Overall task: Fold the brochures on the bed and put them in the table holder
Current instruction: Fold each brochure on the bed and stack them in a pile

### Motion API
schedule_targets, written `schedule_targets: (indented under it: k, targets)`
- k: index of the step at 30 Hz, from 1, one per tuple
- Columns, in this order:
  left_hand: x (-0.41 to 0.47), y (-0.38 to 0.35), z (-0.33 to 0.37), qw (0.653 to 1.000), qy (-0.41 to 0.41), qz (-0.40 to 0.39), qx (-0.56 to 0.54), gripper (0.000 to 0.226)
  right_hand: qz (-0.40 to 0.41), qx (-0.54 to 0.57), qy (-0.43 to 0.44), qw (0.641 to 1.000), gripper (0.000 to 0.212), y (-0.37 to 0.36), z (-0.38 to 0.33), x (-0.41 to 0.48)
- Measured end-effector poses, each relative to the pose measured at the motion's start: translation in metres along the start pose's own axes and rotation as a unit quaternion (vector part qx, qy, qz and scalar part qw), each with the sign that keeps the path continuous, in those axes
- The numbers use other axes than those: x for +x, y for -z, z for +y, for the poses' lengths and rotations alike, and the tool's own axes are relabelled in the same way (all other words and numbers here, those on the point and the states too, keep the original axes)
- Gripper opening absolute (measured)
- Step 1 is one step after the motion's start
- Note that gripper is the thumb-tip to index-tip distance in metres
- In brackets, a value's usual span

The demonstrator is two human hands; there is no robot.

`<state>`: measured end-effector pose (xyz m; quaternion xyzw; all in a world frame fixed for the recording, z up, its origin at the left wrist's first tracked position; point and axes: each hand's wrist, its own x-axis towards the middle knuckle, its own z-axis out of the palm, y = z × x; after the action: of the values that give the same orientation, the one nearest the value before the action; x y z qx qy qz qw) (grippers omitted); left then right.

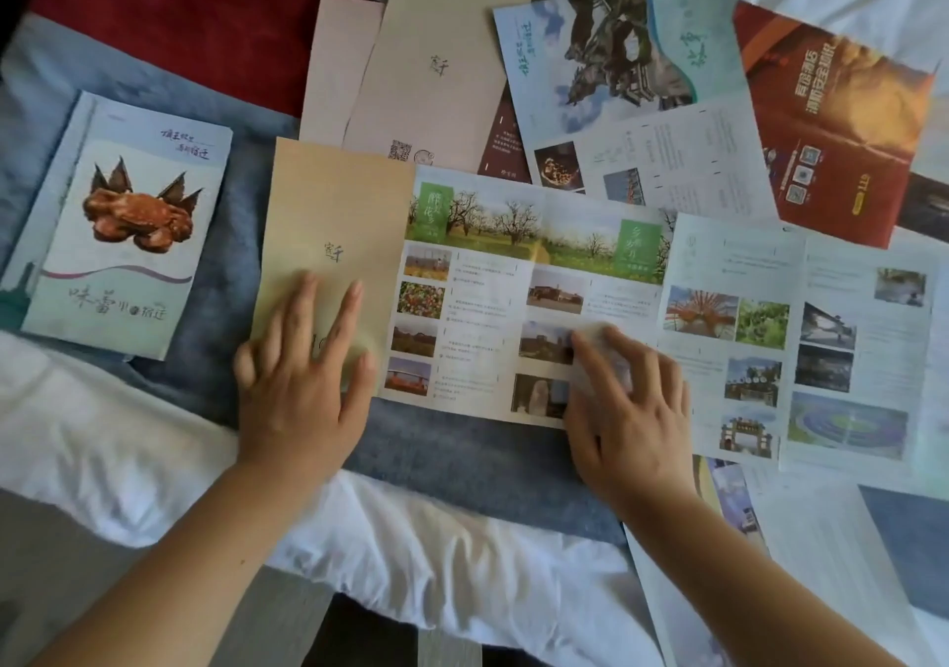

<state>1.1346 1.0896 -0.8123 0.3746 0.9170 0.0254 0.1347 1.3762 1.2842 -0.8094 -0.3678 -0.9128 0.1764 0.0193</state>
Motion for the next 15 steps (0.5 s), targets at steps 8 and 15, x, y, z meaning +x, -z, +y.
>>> schedule_targets:
  k: [8,15]
  targets:
    - [0.047,0.003,-0.005,0.999,-0.022,0.031,-0.005,0.072,-0.063,-0.059,-0.041,0.995,0.063,0.023,0.027,0.040]
    - [0.054,-0.004,-0.006,0.993,-0.005,0.062,-0.099,0.077,-0.115,-0.128,-0.040,0.984,0.067,0.006,0.030,0.046]
